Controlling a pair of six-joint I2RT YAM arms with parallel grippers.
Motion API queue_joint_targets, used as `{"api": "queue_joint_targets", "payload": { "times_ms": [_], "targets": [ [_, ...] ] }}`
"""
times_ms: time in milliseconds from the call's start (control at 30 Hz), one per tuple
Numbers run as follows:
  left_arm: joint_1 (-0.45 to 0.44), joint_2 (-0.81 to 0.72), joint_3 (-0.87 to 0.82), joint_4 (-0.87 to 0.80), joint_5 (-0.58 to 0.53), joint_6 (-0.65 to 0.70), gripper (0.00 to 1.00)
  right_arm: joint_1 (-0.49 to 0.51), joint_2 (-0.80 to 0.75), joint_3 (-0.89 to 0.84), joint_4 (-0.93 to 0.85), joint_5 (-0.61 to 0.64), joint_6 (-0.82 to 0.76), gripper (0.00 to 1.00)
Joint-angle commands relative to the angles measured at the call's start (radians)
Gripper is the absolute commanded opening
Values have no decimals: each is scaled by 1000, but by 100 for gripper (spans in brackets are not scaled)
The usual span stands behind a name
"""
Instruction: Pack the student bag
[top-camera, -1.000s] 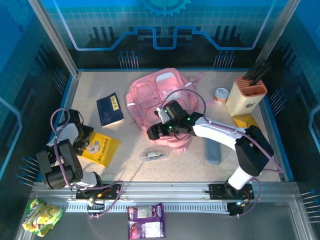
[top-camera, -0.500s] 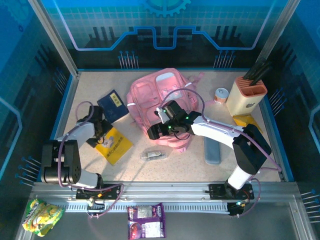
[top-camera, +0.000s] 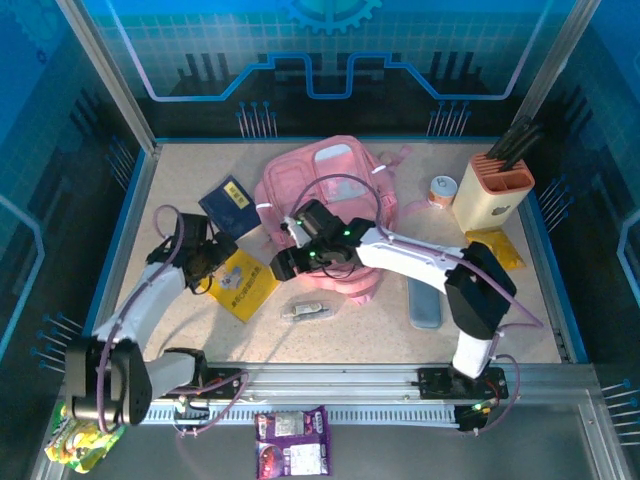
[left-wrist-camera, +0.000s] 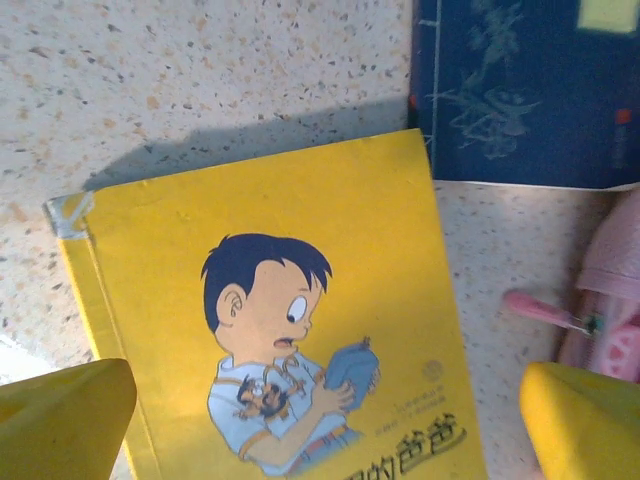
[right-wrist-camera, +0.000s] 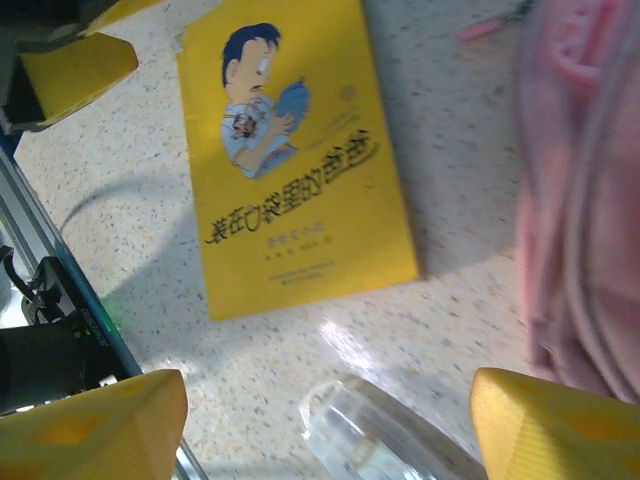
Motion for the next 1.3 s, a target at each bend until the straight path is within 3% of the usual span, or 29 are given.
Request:
{"api": "queue_joint_targets", "payload": {
  "times_ms": [0,167,333,600,800,1067,1267],
  "targets": [
    [-2,-107,-74,-95,16,-60,99,27,78,91,-58,-2,-16,74],
    [6,-223,-146,-164,5,-90,99,47,193,220,-95,22,-61,74],
    [37,-302,-225,-154,68,-117,99,45,293,310,-113,15,-73,73],
    [121,-335,-321,-127,98,-142,99,46,393,406,-136,50,-104,73],
    [148,-351,-349,-97,121,-148,99,49,472,471,-181,115,-121,79],
    [154,-363,-356,-44,152,-117,99,85,488,476,-190,68,-116,78],
    [202,-344,-361,-43,161,-104,99,146,423,440,-203,45,-87,70]
  ]
}}
